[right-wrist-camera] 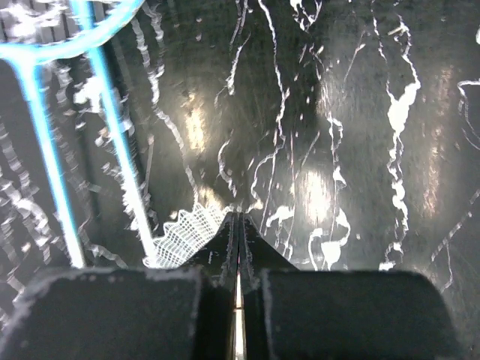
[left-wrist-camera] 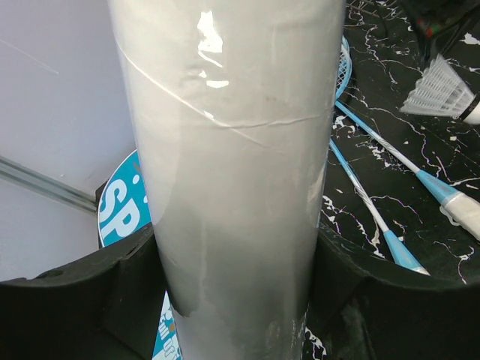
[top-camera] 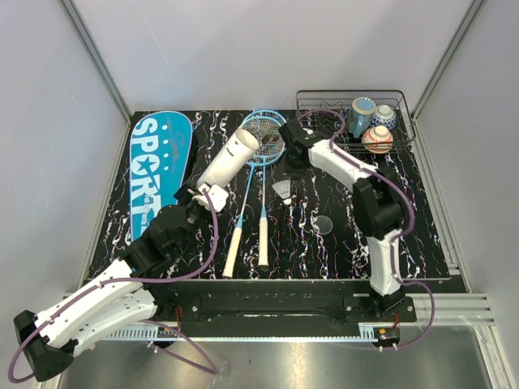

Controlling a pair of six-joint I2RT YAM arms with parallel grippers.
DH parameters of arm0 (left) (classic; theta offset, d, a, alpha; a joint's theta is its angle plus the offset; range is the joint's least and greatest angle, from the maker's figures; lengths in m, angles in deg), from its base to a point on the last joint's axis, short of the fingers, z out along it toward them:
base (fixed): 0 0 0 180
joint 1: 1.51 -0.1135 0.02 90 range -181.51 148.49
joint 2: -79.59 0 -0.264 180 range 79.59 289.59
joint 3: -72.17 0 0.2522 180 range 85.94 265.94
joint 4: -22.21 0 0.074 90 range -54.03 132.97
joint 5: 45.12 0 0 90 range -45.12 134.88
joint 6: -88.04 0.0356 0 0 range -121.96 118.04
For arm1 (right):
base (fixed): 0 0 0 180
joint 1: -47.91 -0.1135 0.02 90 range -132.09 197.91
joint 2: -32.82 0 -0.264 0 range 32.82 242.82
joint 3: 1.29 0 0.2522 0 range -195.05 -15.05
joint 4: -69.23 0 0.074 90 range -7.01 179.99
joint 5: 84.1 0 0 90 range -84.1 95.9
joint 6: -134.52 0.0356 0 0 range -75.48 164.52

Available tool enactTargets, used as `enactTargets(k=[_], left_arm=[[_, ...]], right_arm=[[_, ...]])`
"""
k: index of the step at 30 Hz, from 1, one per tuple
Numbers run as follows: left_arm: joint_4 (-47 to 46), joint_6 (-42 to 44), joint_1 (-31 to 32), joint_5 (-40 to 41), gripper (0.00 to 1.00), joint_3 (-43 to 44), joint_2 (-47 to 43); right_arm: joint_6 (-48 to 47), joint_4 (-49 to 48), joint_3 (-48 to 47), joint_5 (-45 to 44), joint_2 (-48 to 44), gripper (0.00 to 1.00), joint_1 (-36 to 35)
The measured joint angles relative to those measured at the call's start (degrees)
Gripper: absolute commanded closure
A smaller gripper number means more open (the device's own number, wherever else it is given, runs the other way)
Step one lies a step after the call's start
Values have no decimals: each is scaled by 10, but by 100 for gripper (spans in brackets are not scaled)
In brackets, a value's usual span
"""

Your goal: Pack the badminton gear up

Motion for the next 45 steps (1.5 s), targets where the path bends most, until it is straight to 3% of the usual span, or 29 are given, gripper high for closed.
enactTargets(k=[9,16,31,45], left_arm=[[13,-1,0,-42,98,0,11],[32,-6,0,-130,98,0,21],[34,-16,0,-184,100,1,27],[33,-20,0,-147,100,1,24]], right_arm=[[36,-130,170,76,-297,100,56],[103,-197,193,100,-450,100,123],[250,-368,193,259,-483,100,111],[297,-399,234,304,-497,100,30]])
